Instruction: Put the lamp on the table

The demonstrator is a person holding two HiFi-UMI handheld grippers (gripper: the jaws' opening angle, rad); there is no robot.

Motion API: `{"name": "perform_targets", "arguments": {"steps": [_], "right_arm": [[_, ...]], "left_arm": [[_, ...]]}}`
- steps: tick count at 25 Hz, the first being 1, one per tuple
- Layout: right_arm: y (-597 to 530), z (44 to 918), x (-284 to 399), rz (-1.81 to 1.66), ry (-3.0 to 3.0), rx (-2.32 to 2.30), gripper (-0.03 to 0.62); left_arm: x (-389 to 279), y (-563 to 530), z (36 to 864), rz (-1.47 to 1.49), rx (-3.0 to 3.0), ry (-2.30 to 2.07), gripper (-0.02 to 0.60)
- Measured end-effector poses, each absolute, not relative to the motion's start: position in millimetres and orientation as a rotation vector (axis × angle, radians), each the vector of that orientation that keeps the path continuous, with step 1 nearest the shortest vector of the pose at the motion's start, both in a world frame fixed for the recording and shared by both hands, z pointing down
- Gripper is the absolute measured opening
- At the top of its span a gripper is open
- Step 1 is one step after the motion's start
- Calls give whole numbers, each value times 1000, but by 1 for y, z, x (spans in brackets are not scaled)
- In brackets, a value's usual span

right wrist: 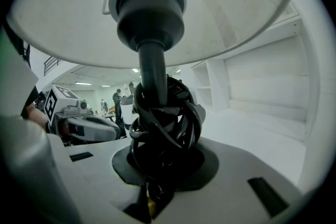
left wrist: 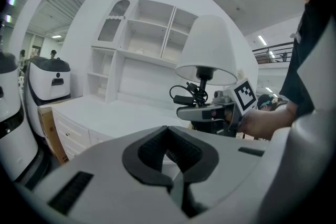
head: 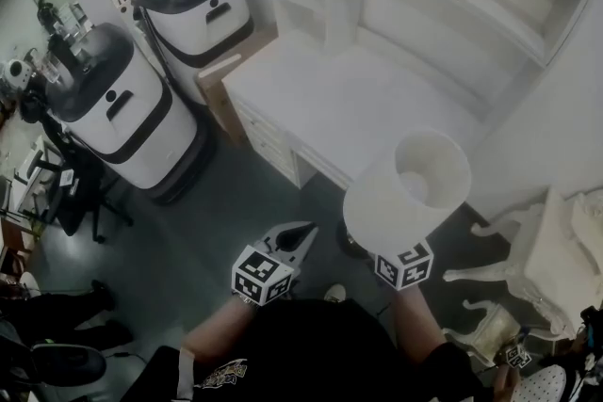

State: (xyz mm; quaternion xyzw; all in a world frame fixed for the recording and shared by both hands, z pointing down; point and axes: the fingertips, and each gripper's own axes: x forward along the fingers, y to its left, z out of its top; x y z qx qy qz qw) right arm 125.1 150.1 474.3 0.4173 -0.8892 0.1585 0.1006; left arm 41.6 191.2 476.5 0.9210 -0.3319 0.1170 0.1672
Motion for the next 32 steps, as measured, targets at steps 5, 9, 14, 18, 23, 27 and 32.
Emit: {"name": "perform_targets", "arguments": {"steps": [5,9,14,18,23,27,32], "right_arm": [[140,474,120,464,-2623,1266,83],[134,471,113,466,-2619,1288,83],[126,471,103,472,-2606,1313,83],[117,471,96,478,-2603,1330,83],[107,473,83,484,-2596,1350,83],[97,475,73,497,-2591,1362,82],[87,477,60,507,-2577,1375,81]], "left_arm": [[34,180,476,338,2635,-925,6],[24,173,473,342,2645,-911,6],[14,164,472,349,2658,-887,6],[7,156,473,355,2663,-866,6],[-6,146,476,357,2668,-848,6],[-19,135,478,360,2665,-839,6],[-32,124,481,363,2667,-816,6]]}}
